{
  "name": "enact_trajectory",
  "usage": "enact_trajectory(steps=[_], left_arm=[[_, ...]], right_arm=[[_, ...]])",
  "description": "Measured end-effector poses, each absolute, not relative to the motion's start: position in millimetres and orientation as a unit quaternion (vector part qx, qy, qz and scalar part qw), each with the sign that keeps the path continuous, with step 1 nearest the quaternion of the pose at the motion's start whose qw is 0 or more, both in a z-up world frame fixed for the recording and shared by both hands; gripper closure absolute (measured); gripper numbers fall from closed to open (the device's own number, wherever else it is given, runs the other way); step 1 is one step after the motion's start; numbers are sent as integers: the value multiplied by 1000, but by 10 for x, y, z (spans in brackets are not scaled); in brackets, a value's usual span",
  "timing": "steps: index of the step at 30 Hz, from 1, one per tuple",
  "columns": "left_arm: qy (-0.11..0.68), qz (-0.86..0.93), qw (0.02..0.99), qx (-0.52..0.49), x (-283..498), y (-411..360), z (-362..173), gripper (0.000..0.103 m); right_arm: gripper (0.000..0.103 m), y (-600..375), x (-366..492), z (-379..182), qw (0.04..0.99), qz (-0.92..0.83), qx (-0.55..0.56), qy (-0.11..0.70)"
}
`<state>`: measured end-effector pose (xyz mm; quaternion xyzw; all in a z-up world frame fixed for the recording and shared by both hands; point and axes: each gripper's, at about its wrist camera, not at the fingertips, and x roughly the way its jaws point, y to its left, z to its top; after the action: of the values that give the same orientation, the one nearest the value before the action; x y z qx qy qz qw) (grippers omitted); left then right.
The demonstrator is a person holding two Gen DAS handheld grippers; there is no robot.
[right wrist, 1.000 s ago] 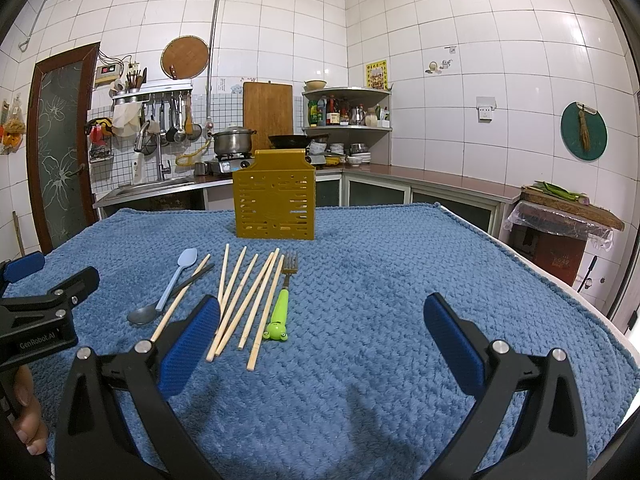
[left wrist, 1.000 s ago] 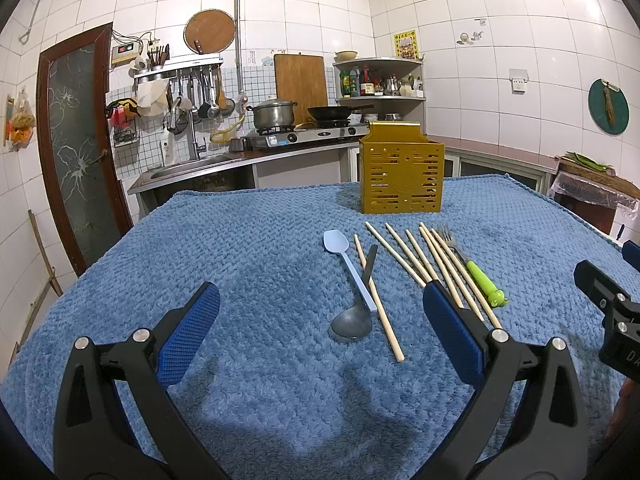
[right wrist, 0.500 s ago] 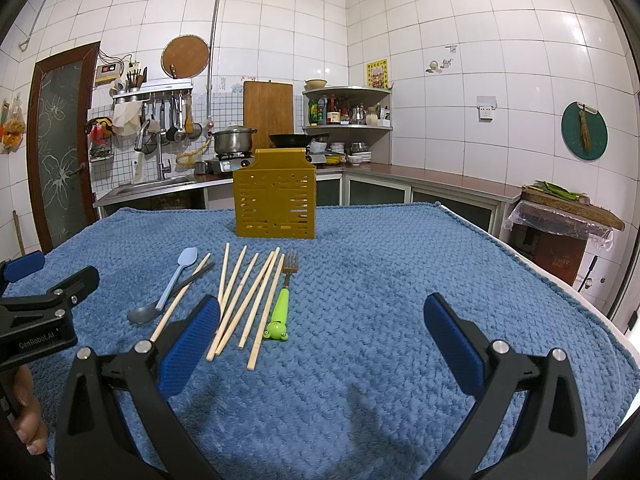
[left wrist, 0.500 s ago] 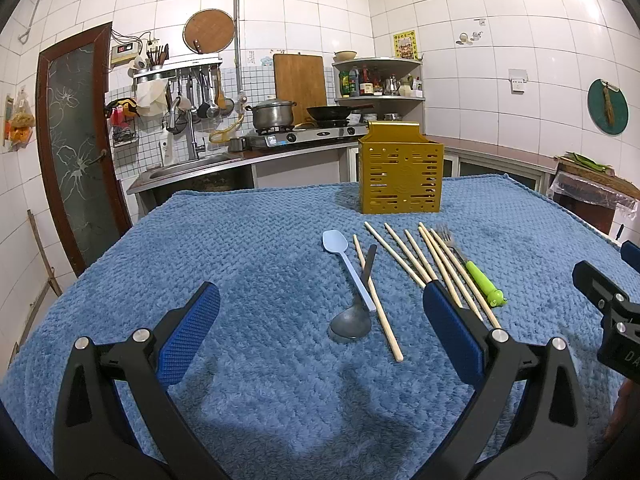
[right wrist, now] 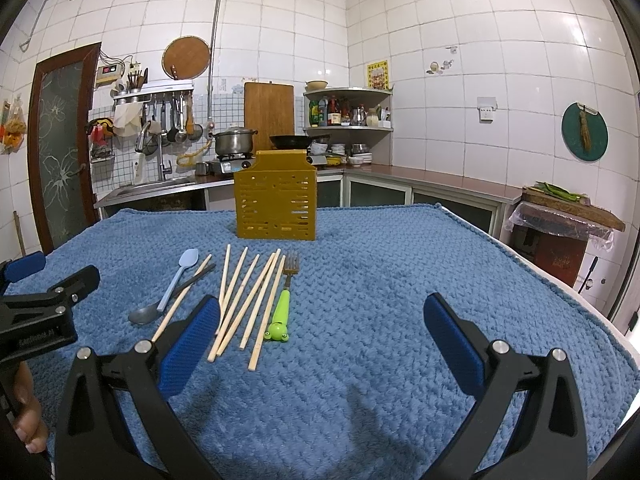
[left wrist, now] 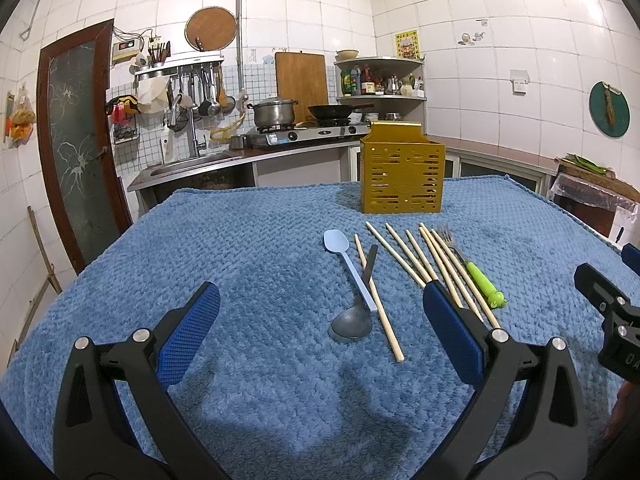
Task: Organize utensils
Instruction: 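Close the left tool on the light blue spoon while the right tool grasps the green-handled fork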
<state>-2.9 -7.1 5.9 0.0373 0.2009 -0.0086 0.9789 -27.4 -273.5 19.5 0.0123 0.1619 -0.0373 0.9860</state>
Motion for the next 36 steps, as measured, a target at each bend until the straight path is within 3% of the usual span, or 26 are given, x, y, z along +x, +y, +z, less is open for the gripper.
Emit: enact_trajectory(steps=[9,19,36], left_arm=[[231,-7,973,20,68,28,204,5],[315,-25,949,3,669,194,333,5],[416,-44,908,-2,1821,120,67,5]], right_arm=[[4,-2678,-181,462,987,4,14,160],[4,-2644,477,533,975,-1,-17,223],[4,-2727,1683,70,937,-10,-28,349]])
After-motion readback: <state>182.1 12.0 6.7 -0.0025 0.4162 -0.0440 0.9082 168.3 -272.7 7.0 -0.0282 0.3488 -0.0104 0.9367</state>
